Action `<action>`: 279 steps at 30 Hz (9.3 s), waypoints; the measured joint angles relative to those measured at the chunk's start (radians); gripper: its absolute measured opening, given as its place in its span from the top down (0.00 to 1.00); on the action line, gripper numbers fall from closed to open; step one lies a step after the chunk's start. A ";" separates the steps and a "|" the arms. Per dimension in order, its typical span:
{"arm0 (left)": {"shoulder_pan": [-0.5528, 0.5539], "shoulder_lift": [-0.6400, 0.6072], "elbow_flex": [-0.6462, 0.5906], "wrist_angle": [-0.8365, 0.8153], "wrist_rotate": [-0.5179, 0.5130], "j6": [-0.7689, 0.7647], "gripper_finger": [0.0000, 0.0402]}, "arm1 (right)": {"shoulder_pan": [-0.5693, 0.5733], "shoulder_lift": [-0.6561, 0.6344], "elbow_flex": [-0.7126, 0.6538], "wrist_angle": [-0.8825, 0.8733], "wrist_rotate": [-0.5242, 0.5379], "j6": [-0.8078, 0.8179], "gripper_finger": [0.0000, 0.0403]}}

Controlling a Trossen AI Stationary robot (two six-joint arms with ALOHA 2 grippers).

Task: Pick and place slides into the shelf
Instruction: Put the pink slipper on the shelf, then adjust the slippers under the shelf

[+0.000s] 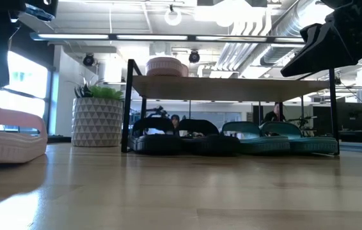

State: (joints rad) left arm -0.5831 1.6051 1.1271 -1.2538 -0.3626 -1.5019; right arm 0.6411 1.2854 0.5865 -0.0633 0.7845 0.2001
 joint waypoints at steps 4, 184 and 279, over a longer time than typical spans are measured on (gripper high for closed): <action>0.000 0.000 0.000 -0.002 0.000 -0.020 0.56 | 0.000 0.000 0.000 0.000 0.000 0.000 1.00; 0.779 0.658 1.125 0.216 -0.595 1.715 1.00 | 0.106 -0.006 0.000 -0.286 0.133 0.324 1.00; 0.738 0.617 1.122 -0.022 -0.538 1.493 0.58 | 0.105 -0.006 0.000 -0.297 0.169 0.324 1.00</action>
State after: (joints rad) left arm 0.1550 2.2217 2.2486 -1.2754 -0.9003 -0.0093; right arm 0.7464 1.2793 0.5861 -0.3599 0.9539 0.5240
